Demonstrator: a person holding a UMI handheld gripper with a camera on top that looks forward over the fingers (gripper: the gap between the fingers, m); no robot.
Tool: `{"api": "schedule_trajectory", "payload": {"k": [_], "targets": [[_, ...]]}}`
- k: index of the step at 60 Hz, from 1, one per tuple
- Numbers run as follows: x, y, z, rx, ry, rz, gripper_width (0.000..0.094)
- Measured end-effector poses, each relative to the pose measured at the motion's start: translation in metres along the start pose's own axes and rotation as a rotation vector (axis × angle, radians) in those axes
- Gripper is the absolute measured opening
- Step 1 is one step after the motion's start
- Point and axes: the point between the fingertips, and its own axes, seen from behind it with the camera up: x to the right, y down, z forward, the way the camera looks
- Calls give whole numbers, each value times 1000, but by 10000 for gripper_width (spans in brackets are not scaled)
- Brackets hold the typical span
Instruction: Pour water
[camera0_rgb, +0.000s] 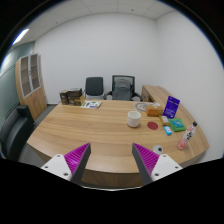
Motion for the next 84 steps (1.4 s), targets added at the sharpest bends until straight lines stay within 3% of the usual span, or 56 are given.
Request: {"api": "schedule_trajectory", "payload": {"k": [10,33,54,60,69,84], "targets": [[50,20,2,-23,53,18,856],[333,102,56,-8,234,84,858],[460,82,161,121,183,57,817],[468,76,184,142,165,56,747],[479,68,207,182,168,24,480],[476,65,203,187,204,28,300]]}}
